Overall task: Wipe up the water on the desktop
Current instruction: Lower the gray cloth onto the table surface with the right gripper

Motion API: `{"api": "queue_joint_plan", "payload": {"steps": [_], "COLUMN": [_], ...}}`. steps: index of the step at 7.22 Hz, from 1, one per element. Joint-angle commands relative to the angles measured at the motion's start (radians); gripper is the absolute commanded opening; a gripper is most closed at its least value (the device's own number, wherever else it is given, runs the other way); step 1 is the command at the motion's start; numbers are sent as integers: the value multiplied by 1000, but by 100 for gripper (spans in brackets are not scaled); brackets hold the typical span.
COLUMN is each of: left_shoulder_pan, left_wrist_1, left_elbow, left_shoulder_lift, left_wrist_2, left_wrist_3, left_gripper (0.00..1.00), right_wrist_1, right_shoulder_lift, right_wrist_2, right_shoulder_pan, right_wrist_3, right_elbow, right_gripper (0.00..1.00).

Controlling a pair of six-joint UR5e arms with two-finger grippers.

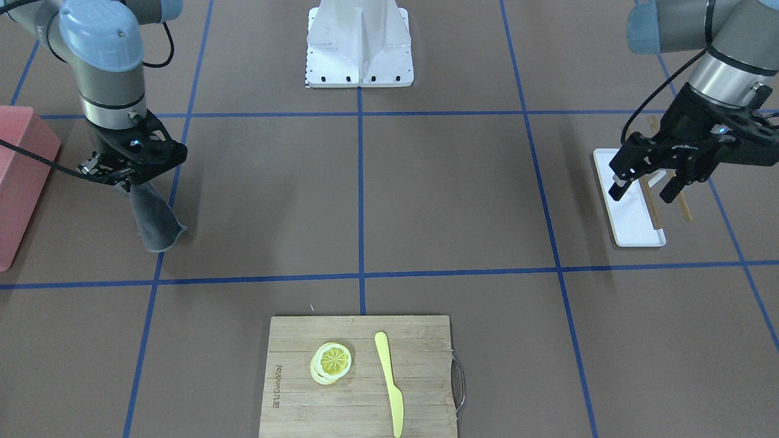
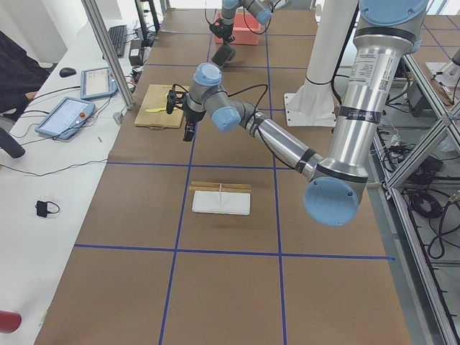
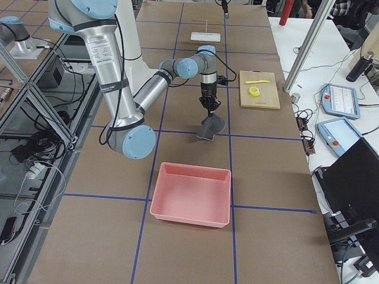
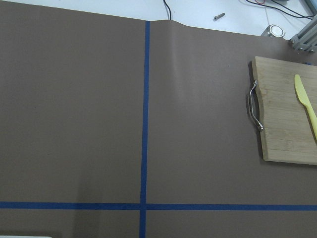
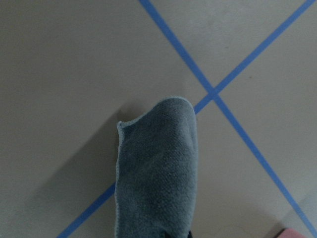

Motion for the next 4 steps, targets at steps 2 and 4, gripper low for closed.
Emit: {"api": "queue_joint_plan", "payload": {"steps": [2, 4], "left_shoulder_pan": [-9, -6], "left_wrist_1": [-2, -8], "left_elbow": [3, 26], "left_shoulder_lift": [1, -5], "left_wrist_2": [1, 1], "left_wrist_3": [7, 7], "left_gripper": [98, 98], "right_wrist_1": [-21, 89], "right_shoulder_lift": [46, 71], "right_wrist_2": [107, 114], "right_shoulder_pan": [-76, -126], "right_wrist_3": [59, 155], "right_elbow": [-74, -140], "right_gripper": [0, 0]}}
